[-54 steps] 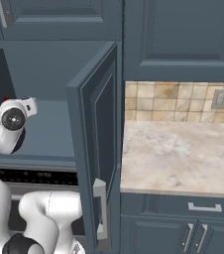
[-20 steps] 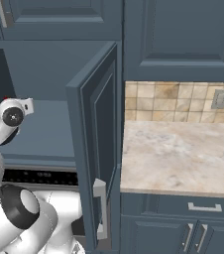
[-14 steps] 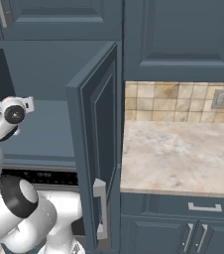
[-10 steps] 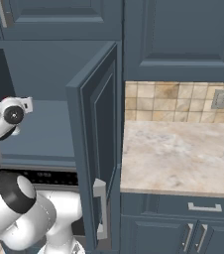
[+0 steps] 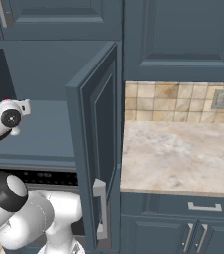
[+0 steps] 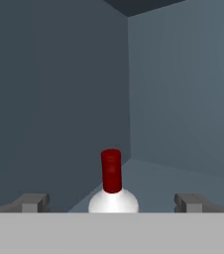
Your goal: There is a bowl on the dining counter. Grab a lemon wedge from the fridge and place it in the bowl. Then get the liquor bottle and glass cup from the cabinet and place them next to the bowl.
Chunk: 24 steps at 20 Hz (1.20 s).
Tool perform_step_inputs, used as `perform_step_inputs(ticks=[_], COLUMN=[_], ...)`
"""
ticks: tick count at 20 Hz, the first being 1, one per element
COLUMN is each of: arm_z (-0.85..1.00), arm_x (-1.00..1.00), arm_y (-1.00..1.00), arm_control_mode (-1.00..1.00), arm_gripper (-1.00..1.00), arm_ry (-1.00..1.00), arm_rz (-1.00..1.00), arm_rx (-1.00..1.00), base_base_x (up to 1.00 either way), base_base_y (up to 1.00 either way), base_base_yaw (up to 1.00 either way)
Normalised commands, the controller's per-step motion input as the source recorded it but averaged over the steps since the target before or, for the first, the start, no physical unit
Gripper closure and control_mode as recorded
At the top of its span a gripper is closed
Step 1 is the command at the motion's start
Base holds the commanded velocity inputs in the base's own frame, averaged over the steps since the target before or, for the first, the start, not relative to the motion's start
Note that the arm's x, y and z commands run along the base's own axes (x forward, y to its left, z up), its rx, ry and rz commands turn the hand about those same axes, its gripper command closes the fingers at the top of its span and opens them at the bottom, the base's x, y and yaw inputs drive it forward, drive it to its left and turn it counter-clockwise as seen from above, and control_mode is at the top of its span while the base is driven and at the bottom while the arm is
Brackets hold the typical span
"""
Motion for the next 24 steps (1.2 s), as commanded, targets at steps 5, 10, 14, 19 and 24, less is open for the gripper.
perform_step_inputs(ticks=[5, 10, 14, 19, 24], arm_z=[0.00, 0.00, 0.00, 0.00, 0.00], arm_x=[0.08, 0.16, 0.15, 0.04, 0.01], arm_y=[0.03, 0.03, 0.03, 0.07, 0.13], arm_control_mode=[-1.00, -1.00, -1.00, -1.00, -1.00], arm_gripper=[-1.00, -1.00, -1.00, -1.00, -1.00], arm_ry=[0.00, 0.00, 0.00, 0.00, 0.00], arm_rz=[0.00, 0.00, 0.00, 0.00, 0.00], arm_rx=[0.00, 0.00, 0.00, 0.00, 0.00], base_base_x=[0.00, 0.00, 0.00, 0.00, 0.00], base_base_y=[0.00, 0.00, 0.00, 0.00, 0.00], base_base_yaw=[0.00, 0.00, 0.00, 0.00, 0.00])
